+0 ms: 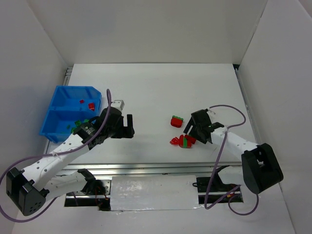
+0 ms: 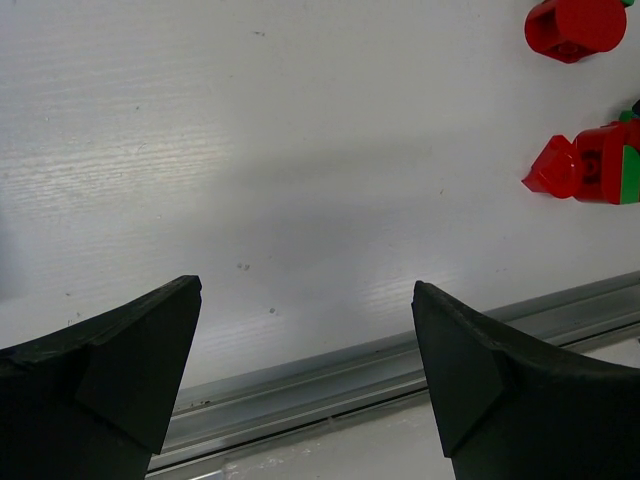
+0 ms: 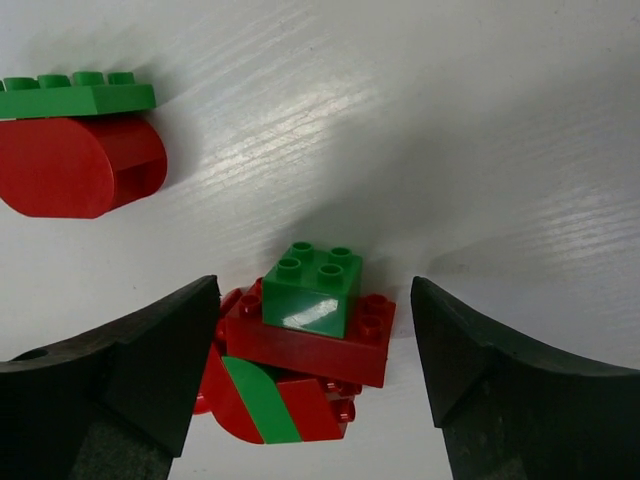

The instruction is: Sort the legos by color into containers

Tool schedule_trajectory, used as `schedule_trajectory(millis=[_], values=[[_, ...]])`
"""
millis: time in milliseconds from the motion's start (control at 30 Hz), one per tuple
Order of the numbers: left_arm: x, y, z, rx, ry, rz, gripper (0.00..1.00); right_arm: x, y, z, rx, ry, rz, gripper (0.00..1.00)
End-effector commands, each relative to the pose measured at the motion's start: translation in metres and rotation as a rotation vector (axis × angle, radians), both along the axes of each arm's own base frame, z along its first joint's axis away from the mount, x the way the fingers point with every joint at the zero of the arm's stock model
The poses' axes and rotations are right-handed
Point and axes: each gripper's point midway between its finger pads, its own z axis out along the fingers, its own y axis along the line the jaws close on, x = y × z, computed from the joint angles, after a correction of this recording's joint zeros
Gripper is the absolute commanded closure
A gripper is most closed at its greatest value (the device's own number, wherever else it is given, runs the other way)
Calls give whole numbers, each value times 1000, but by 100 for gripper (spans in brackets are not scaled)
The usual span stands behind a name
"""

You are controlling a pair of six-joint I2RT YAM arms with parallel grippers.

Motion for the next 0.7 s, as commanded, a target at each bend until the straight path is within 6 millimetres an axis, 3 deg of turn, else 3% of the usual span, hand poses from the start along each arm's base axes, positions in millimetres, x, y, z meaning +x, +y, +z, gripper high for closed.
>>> schedule_trajectory(millis=[0,167,300,367,500,533,633,667], values=[[4,-13,17,-66,-53,-36,1,22,5,14,0,-49,-33,17],[4,-13,21,-83,-77,-37,0,23,11,3,22,-18,-35,36],[4,-16,17,-87,-66,-51,0,26,12,0,7,1,-37,45],[5,-17,16,-85,-62,-48,0,27,12,0,6,4,-42,60],[8,-24,10,-110,-62,-59,1,32,12,7,16,-22,-60,77],[7,-26,9,-120,-58,-63,0,36,14,13,24,-36,-61,90],[9,-45,8,-195,-74,-122,0,42,17,24,43,-52,-72,90],[16,-55,18,-245,-120,-145,1,47,19,32,56,-72,-86,90]])
